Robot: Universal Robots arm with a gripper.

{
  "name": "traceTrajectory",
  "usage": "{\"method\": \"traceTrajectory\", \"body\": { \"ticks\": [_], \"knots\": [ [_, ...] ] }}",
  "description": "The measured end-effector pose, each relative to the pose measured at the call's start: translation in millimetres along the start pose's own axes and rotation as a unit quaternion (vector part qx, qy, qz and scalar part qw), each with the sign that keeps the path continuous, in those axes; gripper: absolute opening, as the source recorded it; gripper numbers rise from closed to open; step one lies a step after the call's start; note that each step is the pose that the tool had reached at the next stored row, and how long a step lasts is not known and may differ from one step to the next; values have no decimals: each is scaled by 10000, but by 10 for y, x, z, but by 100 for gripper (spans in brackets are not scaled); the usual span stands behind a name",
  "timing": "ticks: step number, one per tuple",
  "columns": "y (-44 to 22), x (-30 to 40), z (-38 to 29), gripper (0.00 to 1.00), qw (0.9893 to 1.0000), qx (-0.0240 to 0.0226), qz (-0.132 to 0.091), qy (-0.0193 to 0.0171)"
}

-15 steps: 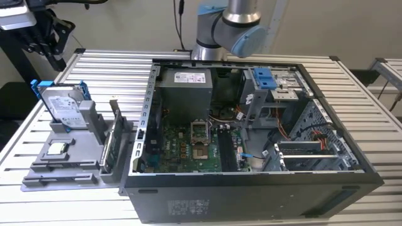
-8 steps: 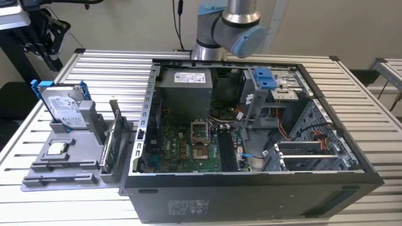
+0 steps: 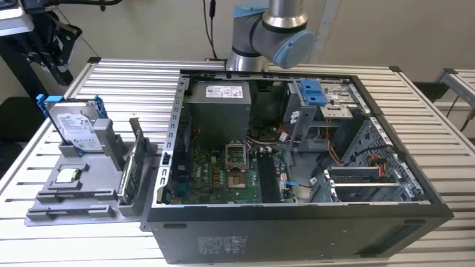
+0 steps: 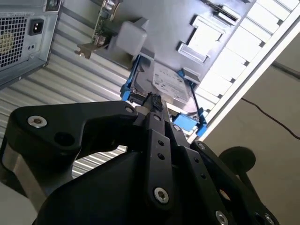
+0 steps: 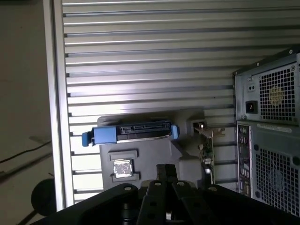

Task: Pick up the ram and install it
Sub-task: 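Reach for the ram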

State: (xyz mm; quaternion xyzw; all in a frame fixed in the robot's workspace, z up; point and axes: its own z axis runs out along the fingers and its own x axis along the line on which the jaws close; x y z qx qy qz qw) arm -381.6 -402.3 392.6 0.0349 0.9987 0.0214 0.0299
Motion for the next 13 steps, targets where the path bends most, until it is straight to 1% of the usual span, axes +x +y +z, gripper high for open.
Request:
{"method": "traceTrajectory", "body": {
  "ticks": [13],
  "knots": [
    [-87, 0, -4, 11, 10000, 0, 0, 0]
  ]
}}
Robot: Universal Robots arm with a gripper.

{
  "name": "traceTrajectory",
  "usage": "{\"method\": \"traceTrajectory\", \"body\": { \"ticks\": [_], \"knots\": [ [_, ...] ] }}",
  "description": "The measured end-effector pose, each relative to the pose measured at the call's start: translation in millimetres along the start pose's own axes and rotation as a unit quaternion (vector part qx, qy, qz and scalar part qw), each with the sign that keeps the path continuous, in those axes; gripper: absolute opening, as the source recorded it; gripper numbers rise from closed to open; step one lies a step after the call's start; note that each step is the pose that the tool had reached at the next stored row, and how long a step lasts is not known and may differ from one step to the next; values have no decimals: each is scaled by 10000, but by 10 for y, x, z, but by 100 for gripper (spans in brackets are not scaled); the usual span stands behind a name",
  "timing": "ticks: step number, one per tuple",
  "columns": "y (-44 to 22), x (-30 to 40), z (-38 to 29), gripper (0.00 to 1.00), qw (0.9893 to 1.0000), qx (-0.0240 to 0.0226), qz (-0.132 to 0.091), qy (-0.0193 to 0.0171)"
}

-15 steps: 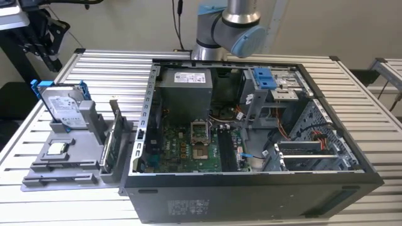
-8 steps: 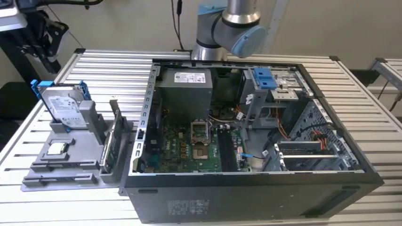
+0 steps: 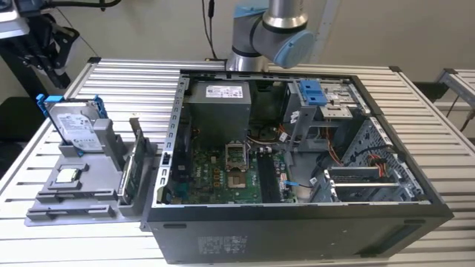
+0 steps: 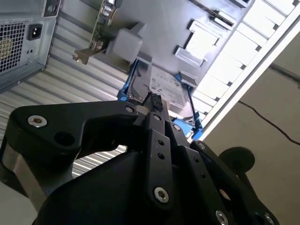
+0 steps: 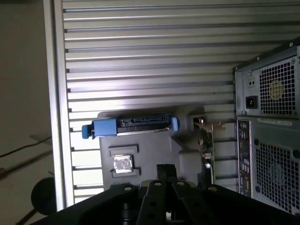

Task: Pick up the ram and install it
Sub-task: 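Reach for the ram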

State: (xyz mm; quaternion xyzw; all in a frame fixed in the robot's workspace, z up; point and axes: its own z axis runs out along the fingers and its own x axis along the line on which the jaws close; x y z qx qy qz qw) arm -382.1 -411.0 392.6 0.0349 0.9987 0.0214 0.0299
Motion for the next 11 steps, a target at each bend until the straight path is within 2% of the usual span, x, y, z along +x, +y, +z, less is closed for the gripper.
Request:
{"method": "traceTrajectory", "body": {
  "ticks": [11],
  "knots": [
    [-67, -2, -3, 11, 10000, 0, 0, 0]
  ]
}}
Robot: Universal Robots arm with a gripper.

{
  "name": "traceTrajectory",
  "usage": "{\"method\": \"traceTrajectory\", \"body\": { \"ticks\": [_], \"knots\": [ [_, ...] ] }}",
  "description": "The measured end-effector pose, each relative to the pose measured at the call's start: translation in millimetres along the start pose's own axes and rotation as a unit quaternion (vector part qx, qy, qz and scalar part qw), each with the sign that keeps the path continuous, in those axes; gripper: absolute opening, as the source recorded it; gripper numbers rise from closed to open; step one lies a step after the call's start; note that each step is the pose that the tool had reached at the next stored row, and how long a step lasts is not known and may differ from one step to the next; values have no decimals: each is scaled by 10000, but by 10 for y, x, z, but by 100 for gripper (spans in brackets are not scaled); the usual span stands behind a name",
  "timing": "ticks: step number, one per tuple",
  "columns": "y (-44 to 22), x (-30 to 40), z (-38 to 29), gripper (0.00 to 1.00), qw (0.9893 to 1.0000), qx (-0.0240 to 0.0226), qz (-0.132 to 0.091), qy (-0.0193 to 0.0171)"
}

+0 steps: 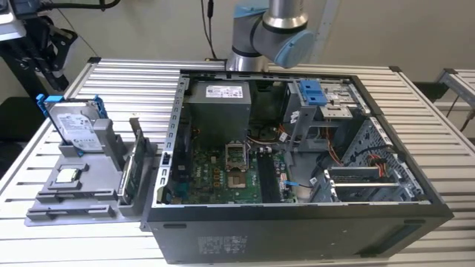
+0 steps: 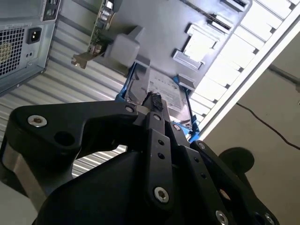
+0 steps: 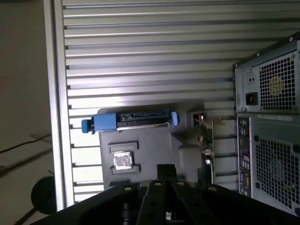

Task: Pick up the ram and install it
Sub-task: 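Reach for the ram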

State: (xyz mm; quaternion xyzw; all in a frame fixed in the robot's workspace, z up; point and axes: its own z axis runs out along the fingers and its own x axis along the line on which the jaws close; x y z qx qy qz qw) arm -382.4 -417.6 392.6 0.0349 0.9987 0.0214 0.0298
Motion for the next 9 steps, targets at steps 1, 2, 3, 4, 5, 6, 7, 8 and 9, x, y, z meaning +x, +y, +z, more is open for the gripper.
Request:
{"method": "traceTrajectory", "body": {
  "ticks": [1, 2, 3, 4, 5, 6, 7, 8, 9],
  "knots": [
    [-7, -1, 0, 11, 10000, 0, 0, 0],
    [-13, -1, 0, 11, 10000, 0, 0, 0],
    [-19, -1, -1, 11, 10000, 0, 0, 0],
    [-22, -1, -1, 11, 10000, 0, 0, 0],
    [-25, -1, -1, 11, 10000, 0, 1, 0],
    [-29, -1, -1, 11, 10000, 0, 0, 0],
    [-33, -2, -1, 11, 10000, 0, 0, 0],
    [-38, -3, -1, 11, 10000, 0, 0, 0],
    [-43, -3, -2, 11, 10000, 0, 0, 0]
  ]
}}
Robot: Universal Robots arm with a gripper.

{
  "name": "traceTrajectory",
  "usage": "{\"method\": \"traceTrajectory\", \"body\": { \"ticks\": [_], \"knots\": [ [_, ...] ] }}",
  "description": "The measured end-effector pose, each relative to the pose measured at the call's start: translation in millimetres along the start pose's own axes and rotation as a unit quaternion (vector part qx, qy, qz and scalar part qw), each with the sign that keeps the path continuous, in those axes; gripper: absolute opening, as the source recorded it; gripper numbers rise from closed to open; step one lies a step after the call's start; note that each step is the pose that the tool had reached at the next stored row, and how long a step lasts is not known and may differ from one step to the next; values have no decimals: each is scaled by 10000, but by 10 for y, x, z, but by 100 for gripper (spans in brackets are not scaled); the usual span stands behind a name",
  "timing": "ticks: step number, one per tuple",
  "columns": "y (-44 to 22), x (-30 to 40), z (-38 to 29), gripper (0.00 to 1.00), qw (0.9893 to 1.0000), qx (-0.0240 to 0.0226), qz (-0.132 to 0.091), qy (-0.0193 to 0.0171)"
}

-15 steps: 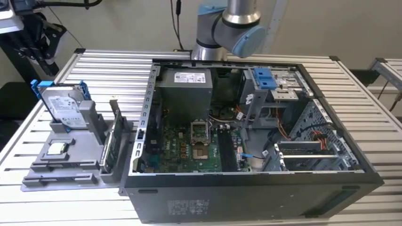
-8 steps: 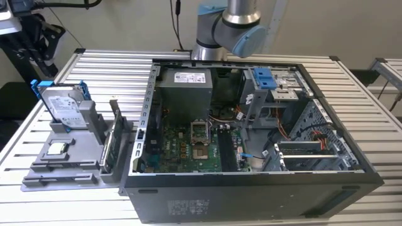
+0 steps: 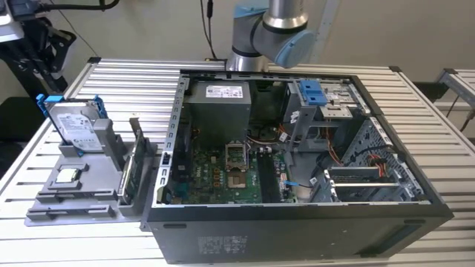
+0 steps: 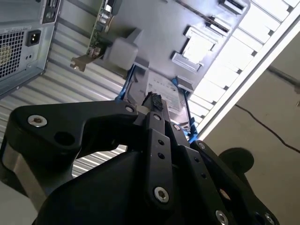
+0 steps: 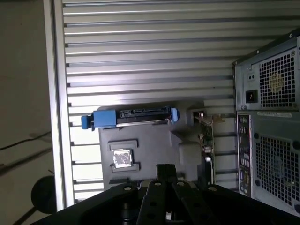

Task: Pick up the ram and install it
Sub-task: 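Reach for the ram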

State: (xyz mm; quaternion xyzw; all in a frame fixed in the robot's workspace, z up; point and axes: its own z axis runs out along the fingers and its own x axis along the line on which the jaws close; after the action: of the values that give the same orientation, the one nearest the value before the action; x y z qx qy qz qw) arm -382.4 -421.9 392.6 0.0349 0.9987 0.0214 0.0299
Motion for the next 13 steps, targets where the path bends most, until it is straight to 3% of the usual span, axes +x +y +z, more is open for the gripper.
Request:
{"method": "traceTrajectory", "body": {
  "ticks": [13],
  "knots": [
    [-34, -2, -1, 11, 10000, 0, 1, 0]
  ]
}}
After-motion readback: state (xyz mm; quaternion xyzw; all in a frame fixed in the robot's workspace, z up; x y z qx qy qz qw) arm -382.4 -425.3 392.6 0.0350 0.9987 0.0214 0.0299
